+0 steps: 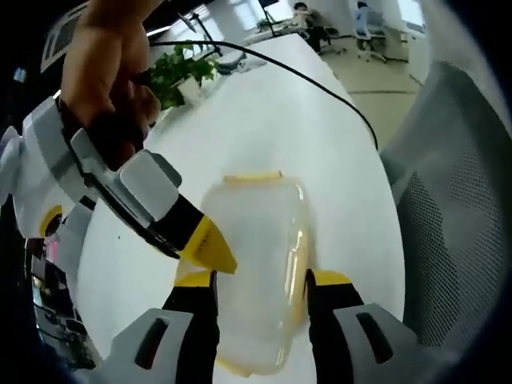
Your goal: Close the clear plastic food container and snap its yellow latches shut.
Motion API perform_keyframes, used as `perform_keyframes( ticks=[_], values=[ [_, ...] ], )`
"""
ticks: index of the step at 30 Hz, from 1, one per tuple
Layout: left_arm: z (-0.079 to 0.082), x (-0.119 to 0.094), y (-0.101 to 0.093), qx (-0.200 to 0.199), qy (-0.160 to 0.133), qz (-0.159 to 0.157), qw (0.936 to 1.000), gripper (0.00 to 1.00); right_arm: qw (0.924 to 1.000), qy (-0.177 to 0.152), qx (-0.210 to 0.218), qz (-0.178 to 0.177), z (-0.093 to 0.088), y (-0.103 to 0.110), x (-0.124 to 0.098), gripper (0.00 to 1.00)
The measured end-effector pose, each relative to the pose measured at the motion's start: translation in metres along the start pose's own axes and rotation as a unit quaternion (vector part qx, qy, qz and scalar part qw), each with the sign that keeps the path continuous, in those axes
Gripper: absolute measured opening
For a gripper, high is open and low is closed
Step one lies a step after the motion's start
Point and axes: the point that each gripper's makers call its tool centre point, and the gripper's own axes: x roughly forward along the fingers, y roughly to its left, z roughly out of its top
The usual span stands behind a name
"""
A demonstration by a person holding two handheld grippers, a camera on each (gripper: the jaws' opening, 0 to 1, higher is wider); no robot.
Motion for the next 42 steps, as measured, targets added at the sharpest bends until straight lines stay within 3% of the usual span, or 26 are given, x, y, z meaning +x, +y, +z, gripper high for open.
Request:
perform_keyframes(
  ticks=[3, 6, 8, 11, 14, 17, 20, 27, 32, 35, 37, 42],
  values=[
    [0.000, -0.001, -0.001, 0.005, -0.001, -0.011, 0.9999, 0.43, 0.9998, -0.013, -0.013, -0.012, 0.001, 0.001, -0.001, 0.38],
    [-0.002, -0.003, -0.004, -0.016, 0.001, -0.021, 0.9996, 0.50, 0.9993, -0.019, -0.004, -0.030, 0.001, -0.001, -0.003, 0.40],
    [0.000, -0.004, -0.006, -0.030, -0.005, -0.025, 0.9992, 0.52, 0.9973, -0.034, -0.025, -0.060, 0.004, -0.008, -0.007, 0.44],
    [0.001, -0.008, -0.010, -0.058, -0.018, -0.042, 0.9973, 0.52, 0.9978, -0.035, -0.022, -0.052, -0.002, 0.003, -0.012, 0.46],
    [-0.001, -0.014, -0.003, -0.036, -0.013, -0.038, 0.9985, 0.53, 0.9972, -0.035, -0.031, -0.058, -0.006, 0.007, -0.015, 0.52],
    [0.003, -0.021, -0.003, -0.062, -0.020, -0.069, 0.9954, 0.57, 0.9962, -0.040, -0.034, -0.069, -0.007, 0.010, -0.018, 0.53],
    [0.005, -0.027, 0.005, -0.064, -0.026, -0.082, 0.9943, 0.58, 0.9950, -0.056, -0.033, -0.076, -0.006, 0.015, -0.022, 0.56],
    [-0.001, -0.037, 0.026, -0.052, -0.022, -0.103, 0.9931, 0.57, 0.9916, -0.075, -0.040, -0.097, -0.008, 0.023, -0.030, 0.65],
    [-0.007, -0.041, 0.039, -0.058, -0.015, -0.121, 0.9908, 0.66, 0.9904, -0.086, -0.031, -0.104, -0.017, 0.028, -0.029, 0.75],
    [-0.015, -0.040, 0.039, -0.074, -0.004, -0.139, 0.9876, 0.73, 0.9869, -0.097, -0.046, -0.121, -0.021, 0.027, -0.028, 0.92],
    [-0.020, -0.039, 0.034, -0.070, -0.004, -0.154, 0.9856, 0.78, 0.9880, -0.099, -0.031, -0.115, -0.029, 0.030, -0.025, 0.98],
    [-0.034, -0.028, 0.029, -0.054, 0.007, -0.154, 0.9866, 0.86, 0.9868, -0.092, -0.038, -0.128, -0.046, 0.028, -0.017, 0.97]
  ],
)
